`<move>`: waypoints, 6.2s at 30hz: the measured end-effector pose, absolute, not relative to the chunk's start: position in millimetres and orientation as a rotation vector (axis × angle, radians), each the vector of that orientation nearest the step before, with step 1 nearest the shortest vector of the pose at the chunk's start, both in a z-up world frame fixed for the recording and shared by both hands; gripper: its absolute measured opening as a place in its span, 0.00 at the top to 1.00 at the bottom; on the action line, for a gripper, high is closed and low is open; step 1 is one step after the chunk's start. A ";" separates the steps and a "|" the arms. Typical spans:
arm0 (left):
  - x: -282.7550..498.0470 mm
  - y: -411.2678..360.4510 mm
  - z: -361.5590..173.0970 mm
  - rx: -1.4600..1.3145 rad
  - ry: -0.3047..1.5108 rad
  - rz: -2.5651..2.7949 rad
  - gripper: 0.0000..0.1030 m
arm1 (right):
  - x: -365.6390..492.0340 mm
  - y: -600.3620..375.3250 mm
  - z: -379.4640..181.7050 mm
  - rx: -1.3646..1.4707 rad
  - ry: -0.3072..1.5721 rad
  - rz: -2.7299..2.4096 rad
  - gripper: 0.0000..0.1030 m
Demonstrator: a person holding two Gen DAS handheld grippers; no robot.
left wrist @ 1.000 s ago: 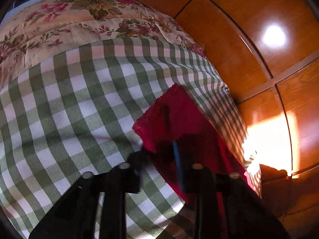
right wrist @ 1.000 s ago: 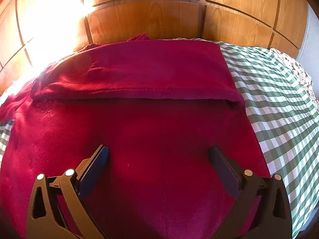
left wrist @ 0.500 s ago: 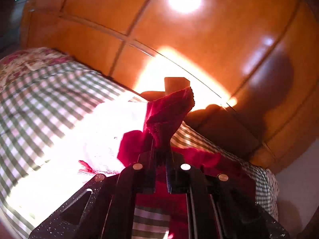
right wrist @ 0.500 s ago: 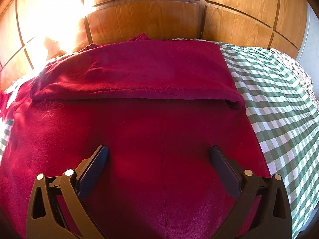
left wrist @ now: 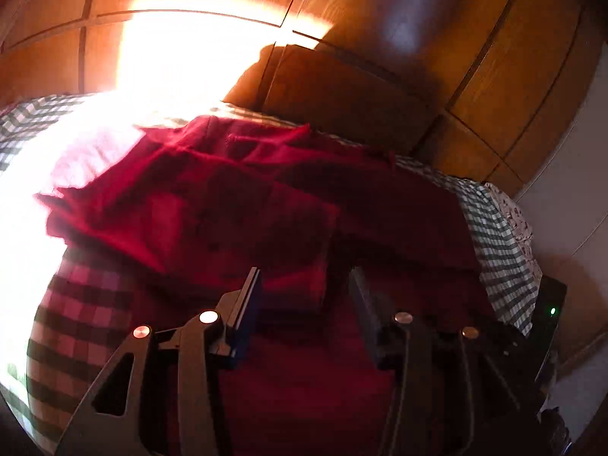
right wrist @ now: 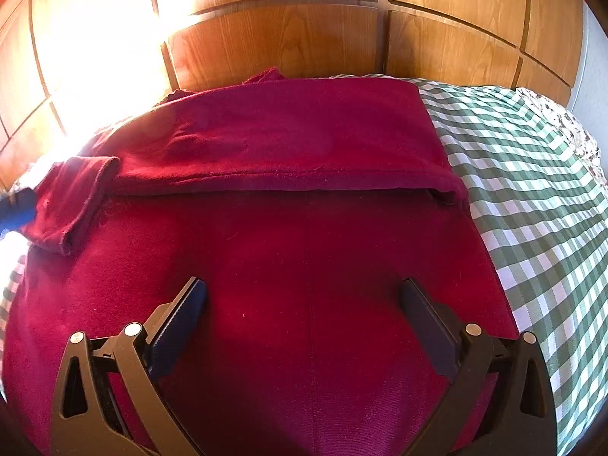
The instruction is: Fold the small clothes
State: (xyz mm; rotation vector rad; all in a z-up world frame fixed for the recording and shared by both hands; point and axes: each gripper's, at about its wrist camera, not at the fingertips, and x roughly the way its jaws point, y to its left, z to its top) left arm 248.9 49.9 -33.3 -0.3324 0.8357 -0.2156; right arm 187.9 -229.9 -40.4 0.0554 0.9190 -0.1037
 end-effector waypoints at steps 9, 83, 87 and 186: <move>214.9 64.0 -62.8 -0.243 0.853 -0.127 0.55 | 199.5 -215.9 -20.1 0.234 0.923 0.059 0.19; 403.8 70.8 -50.5 -0.111 0.903 0.076 0.86 | 293.9 -323.6 -9.0 0.111 0.909 -0.182 0.96; 391.0 48.6 -49.7 0.022 0.856 0.211 0.54 | 298.4 -322.4 -19.1 0.100 0.908 -0.190 0.91; 10.5 76.0 -59.3 -0.044 1.005 -0.249 0.48 | -5.2 -315.5 -21.6 0.302 1.117 -0.014 0.36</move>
